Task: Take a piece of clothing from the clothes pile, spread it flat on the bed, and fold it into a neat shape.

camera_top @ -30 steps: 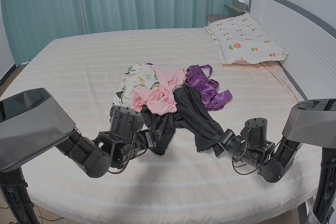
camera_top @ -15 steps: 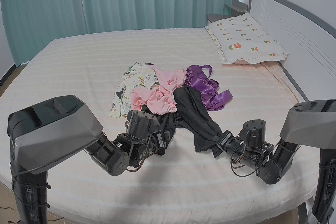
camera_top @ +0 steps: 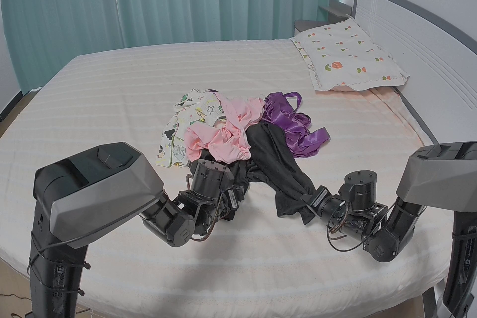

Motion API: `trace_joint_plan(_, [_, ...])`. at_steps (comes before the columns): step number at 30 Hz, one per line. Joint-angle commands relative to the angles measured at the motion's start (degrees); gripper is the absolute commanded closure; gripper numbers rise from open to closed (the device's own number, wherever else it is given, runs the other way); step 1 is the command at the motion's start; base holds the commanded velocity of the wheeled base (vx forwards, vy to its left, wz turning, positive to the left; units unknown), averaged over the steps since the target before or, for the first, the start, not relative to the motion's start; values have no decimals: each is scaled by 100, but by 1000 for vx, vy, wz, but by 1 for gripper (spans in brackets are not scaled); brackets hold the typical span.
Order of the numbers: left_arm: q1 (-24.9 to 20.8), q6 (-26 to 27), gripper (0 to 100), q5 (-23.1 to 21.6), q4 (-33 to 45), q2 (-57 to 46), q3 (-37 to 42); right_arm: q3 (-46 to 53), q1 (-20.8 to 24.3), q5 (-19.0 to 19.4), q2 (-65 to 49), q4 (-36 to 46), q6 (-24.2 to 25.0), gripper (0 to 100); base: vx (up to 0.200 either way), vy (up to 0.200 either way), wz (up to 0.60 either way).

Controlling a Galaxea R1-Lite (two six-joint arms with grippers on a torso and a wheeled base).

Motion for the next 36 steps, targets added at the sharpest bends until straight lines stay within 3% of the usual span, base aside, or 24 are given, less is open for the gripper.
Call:
trace_joint_plan(1, [9,6,0,10,-12,50,-21,-1,5,-11,54,-17,-2,100,0,0,0])
trace_joint_plan(15, [-17,-3,0,248,-12,375,-478,-1,5,7,45,-96,-2,100,0,0,0])
trace_joint_plan(16, [-9,-21,100,248,-12,358,-478,8,5,15,37,-105,-2,100,0,0,0])
trace_joint_plan(24, [-9,-425,100,248,67,-99,14,8,76,15,-69,-131,50,100,0,0,0])
trace_joint_plan(32, [-97,-1190,100,98,14,-1708,1130,386,348,15,-543,-799,33,100,0,0,0])
trace_joint_plan(36, [-176,-1409,100,-253,14,-2745,1500,404,419,77,-1308,-1037,-46,100,0,0,0])
